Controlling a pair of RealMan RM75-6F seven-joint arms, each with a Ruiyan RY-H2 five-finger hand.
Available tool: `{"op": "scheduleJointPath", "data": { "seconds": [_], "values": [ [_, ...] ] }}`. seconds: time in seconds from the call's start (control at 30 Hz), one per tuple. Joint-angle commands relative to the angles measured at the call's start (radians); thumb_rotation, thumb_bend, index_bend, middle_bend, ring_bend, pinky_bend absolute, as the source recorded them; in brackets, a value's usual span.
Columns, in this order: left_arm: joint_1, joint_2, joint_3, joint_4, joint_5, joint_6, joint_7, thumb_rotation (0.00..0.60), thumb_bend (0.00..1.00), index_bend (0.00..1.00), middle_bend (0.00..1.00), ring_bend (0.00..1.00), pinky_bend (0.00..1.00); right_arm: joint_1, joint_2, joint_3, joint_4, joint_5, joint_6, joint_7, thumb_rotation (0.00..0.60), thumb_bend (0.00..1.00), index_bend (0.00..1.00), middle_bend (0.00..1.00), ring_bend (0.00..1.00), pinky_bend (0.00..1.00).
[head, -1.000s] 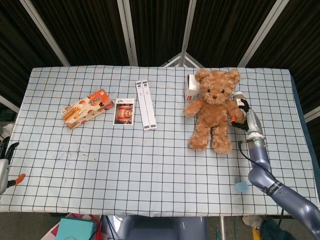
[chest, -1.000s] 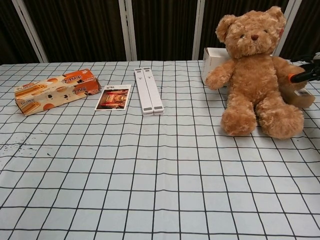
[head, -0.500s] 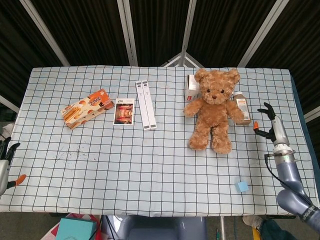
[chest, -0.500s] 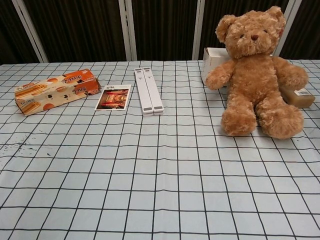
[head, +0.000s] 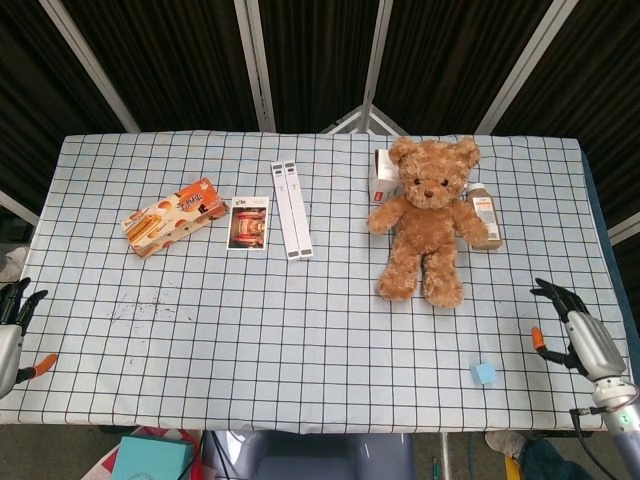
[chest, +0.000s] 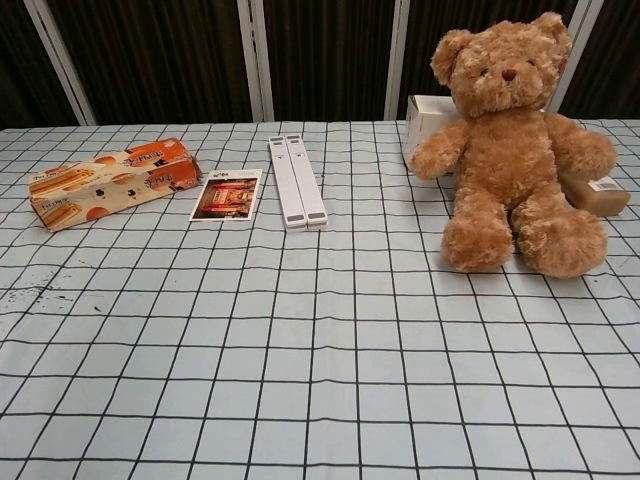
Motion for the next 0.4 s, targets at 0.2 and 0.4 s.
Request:
{"op": "scheduleJointPath", "data": {
  "seconds": [0.2, 0.4],
  "values": [
    [0.006, 0.005, -0.001, 0.003, 0.005, 0.011, -0.012, 0.600, 0.24, 0.14, 0.00, 0.00, 0.03, -0.125, -0.084, -0.056, 0.069, 0.008, 0.300, -0.456, 0.600, 0.47, 0.00, 0.14, 0.03, 0.00],
    [0.004, 0.002, -0.008, 0.009, -0.008, 0.007, -0.006, 0.600, 0.24, 0.14, 0.00, 0.00, 0.03, -0.123, -0.142, -0.033, 0.127, 0.027, 0.386, -0.531, 0.600, 0.41, 0.00, 0.10, 0.01, 0.00]
  ]
}}
